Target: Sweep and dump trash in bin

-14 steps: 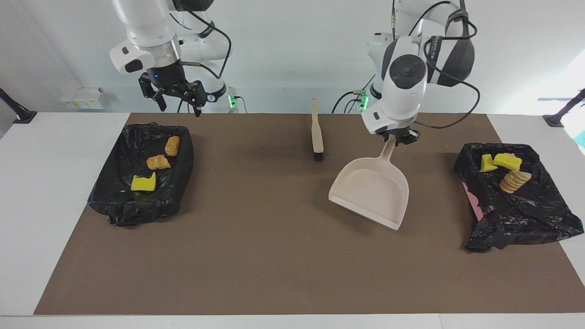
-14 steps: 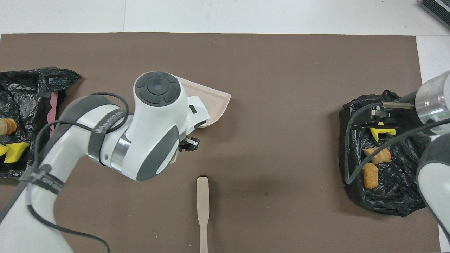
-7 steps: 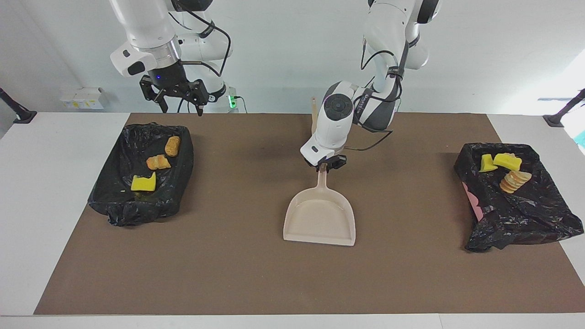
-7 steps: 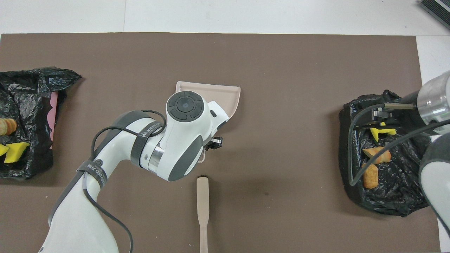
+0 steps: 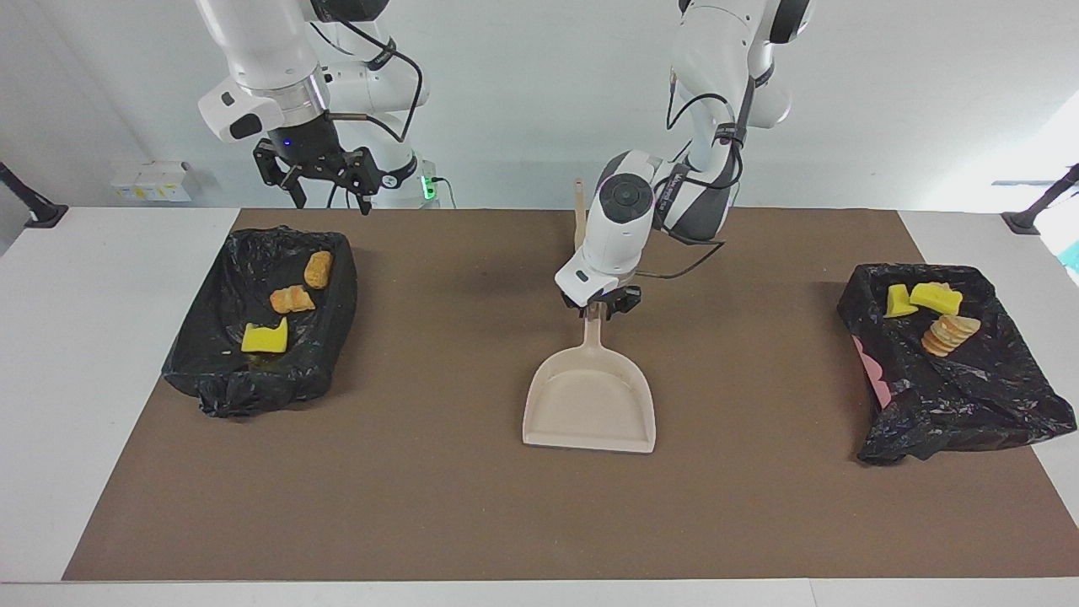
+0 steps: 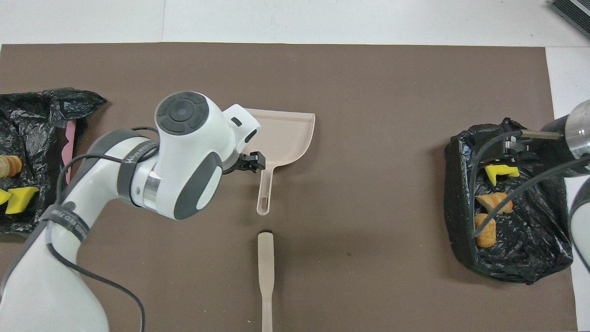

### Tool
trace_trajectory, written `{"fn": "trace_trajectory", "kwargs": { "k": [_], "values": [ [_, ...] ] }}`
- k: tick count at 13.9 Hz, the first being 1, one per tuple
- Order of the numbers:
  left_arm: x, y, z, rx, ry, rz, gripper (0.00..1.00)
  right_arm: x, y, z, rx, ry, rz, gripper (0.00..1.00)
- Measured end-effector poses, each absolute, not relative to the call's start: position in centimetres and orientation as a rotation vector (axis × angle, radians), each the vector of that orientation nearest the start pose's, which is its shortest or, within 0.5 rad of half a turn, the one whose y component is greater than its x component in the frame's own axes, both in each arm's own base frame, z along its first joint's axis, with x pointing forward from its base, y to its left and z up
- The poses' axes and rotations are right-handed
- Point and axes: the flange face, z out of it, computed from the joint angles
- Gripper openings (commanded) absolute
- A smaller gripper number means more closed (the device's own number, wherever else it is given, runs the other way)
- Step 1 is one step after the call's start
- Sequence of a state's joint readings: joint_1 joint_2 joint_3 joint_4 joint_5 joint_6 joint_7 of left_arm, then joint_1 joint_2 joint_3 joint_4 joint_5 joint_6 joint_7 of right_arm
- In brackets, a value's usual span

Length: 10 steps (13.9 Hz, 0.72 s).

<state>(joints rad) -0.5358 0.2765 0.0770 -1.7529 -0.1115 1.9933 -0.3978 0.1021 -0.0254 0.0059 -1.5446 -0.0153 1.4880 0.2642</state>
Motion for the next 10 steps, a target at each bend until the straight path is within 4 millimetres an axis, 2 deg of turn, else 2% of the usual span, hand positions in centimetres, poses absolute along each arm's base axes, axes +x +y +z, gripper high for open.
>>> {"fn": "trace_trajectory", "kwargs": {
  "k": [2,4,7,10],
  "values": [
    [58.3,-24.9,42.3,-3.212,-0.08,0.058,1.0,53.5,5.6,64.4,-3.152,0.248,0.044,1.0],
    [60.0,-21.8,43.8,-3.223,-0.14,0.009,1.0,53.5,5.6,64.4,-3.152,0.248,0.044,1.0],
    [61.7,-17.2,45.9,-3.237,-0.055,-0.067,1.0,53.5,5.6,64.4,-3.152,0.248,0.044,1.0],
    [62.6,-12.2,47.9,-3.235,0.037,-0.135,1.0,53.5,5.6,64.4,-3.152,0.248,0.044,1.0]
  ]
}}
